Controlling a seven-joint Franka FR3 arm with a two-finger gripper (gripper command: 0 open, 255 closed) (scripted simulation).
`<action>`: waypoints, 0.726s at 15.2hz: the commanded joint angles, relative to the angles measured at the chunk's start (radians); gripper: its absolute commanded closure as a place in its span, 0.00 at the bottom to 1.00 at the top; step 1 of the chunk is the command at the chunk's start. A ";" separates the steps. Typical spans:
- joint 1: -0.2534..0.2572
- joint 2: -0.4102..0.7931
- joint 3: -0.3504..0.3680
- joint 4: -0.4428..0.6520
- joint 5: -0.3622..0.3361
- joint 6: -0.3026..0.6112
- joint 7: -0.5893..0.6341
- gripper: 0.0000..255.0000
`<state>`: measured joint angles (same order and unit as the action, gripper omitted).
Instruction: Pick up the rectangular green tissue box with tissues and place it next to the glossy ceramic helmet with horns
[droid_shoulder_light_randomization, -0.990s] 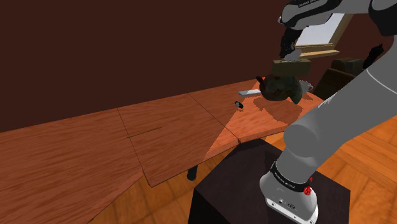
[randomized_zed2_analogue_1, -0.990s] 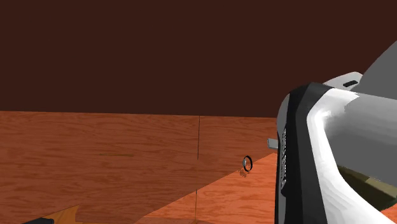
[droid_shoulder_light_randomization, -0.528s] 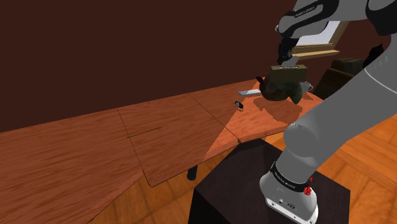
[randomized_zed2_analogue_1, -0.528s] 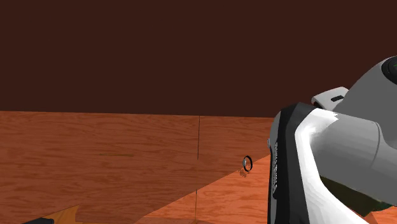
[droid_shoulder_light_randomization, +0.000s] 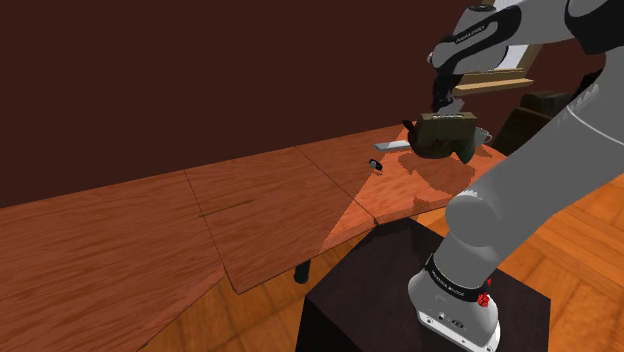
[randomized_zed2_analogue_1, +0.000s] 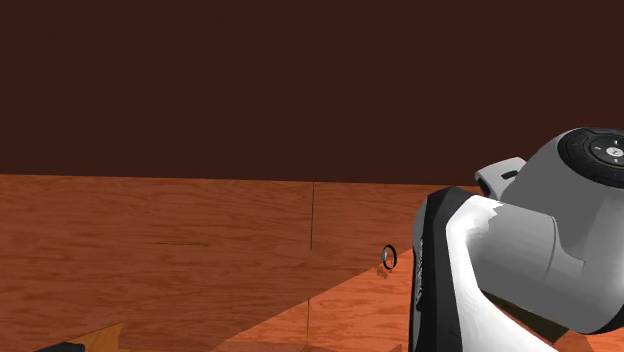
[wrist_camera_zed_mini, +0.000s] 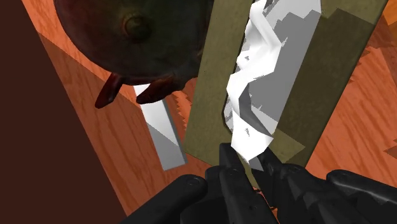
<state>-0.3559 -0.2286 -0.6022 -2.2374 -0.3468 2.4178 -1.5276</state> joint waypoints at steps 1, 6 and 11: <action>-0.002 0.007 -0.005 -0.021 -0.002 0.029 0.002 1.00; -0.003 0.040 -0.018 -0.063 0.001 0.101 0.005 1.00; -0.002 0.080 -0.031 -0.099 0.010 0.174 0.005 1.00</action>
<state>-0.3575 -0.1538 -0.6315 -2.3296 -0.3373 2.5792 -1.5233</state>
